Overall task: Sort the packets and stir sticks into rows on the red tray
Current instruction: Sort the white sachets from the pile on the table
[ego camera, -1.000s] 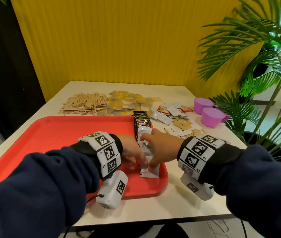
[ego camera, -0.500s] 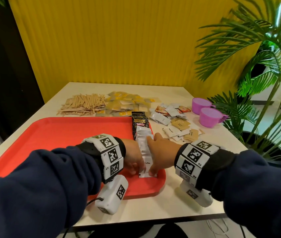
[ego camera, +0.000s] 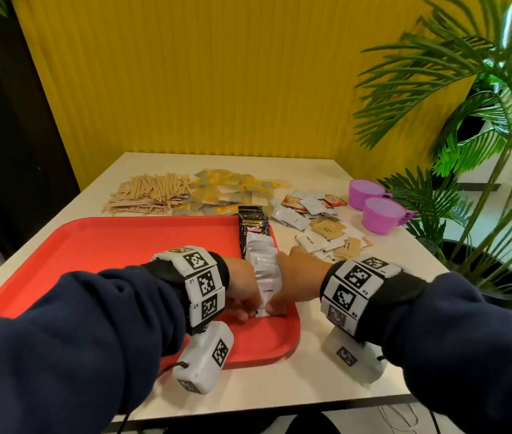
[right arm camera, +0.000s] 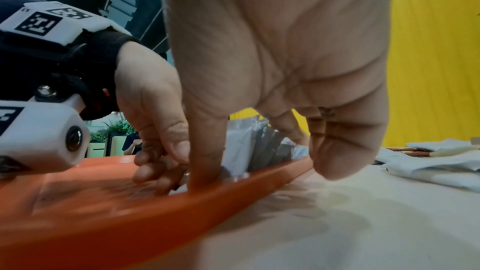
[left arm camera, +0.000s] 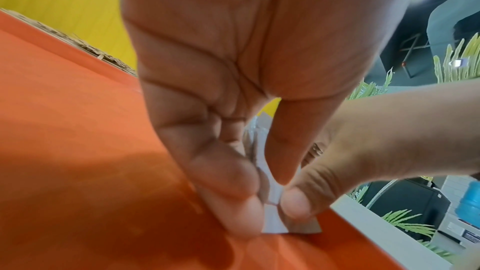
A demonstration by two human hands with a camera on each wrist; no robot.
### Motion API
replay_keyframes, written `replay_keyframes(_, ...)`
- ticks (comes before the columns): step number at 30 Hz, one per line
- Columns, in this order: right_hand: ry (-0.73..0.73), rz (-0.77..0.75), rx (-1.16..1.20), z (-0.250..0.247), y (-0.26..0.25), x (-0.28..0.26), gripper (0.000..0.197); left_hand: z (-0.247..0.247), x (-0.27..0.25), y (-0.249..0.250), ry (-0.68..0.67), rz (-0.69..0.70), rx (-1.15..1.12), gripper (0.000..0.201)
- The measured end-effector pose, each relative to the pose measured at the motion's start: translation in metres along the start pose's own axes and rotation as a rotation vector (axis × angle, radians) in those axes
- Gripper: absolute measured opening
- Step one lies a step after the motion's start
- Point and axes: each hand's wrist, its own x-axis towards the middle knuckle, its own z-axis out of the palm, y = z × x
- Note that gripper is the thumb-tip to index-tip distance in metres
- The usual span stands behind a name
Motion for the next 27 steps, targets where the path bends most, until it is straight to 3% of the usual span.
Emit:
replay_keyframes(5, -0.006, 0.006, 0.052, -0.004, 0.004, 0.001, 0.094, -0.001, 0.003, 0.0, -0.007, -0.026, -0.078, 0.018)
replay_keyframes(11, -0.082, -0.004, 0.007, -0.003, 0.009, -0.004, 0.071, 0.0, 0.004, 0.001, -0.026, -0.044, -0.108, 0.019)
replay_keyframes(16, -0.08, -0.013, 0.098, 0.003, 0.01, -0.001, 0.081, 0.001, 0.004, 0.001, -0.041, -0.042, -0.111, 0.02)
replay_keyframes(27, -0.147, -0.065, 0.204, -0.005, 0.016, -0.003, 0.081, -0.002, 0.005, -0.002, -0.079, -0.02, -0.096, 0.022)
